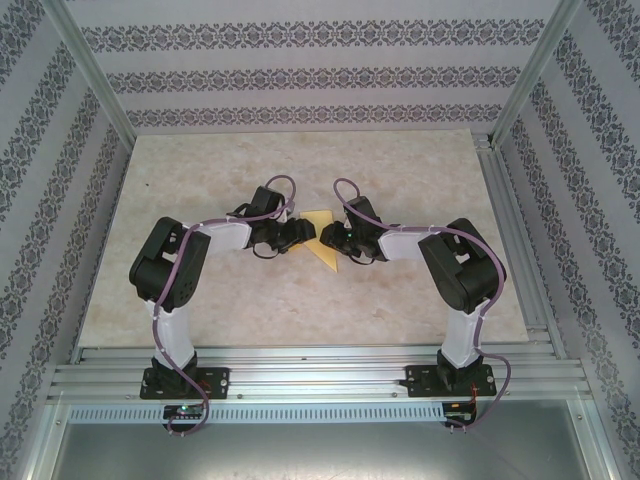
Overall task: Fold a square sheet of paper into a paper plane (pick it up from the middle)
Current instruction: Fold the wing for the fifth time at the center of the table.
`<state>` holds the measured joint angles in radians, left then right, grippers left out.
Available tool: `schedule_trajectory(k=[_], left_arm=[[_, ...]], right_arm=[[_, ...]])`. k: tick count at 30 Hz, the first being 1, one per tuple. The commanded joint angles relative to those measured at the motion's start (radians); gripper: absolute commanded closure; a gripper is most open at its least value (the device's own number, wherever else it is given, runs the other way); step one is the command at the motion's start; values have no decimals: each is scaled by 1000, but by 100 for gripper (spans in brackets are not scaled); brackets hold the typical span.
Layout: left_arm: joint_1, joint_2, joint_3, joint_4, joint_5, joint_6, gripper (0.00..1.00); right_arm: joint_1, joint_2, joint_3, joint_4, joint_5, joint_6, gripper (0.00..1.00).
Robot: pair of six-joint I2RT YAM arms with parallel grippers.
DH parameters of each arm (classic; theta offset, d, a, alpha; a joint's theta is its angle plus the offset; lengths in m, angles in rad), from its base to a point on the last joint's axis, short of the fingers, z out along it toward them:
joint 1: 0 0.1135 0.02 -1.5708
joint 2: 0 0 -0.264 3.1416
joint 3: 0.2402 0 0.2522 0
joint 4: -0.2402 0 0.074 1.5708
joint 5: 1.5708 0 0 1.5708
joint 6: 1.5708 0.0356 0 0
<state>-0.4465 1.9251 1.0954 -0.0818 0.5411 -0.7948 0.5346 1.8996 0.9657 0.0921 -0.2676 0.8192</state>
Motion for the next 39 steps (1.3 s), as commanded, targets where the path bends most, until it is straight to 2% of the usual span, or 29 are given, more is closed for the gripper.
schedule_trajectory(k=[1,6,9,18,21,27,30,36,39], left_arm=[[-15,23,36,31,20,-1,47],[-17,33,44,23,22,3,57],[-19,37,48,12,16,6,64],[-22,32,52,-28,-14,10,94],[-26,7,47,-44,-40,4,95],[-28,-97,-4,-61,-122,-40,96],[-28,-155,-49,-57,-166,-70,96],[-29,-291,-118,-104,-280,-109,97],[-32,-360,-137,-133,-320,-116,97]], right_arm=[[2,-14,-31,-39,2,12,67],[2,-21,-33,-29,-6,3,66],[1,-43,-41,-9,-11,-15,61],[4,-185,-78,6,76,-183,48],[16,-237,-126,50,140,-252,47],[101,-358,-261,189,312,-439,38],[140,-386,-292,242,379,-515,38],[157,-370,-279,265,353,-582,37],[201,-373,-337,418,384,-656,34]])
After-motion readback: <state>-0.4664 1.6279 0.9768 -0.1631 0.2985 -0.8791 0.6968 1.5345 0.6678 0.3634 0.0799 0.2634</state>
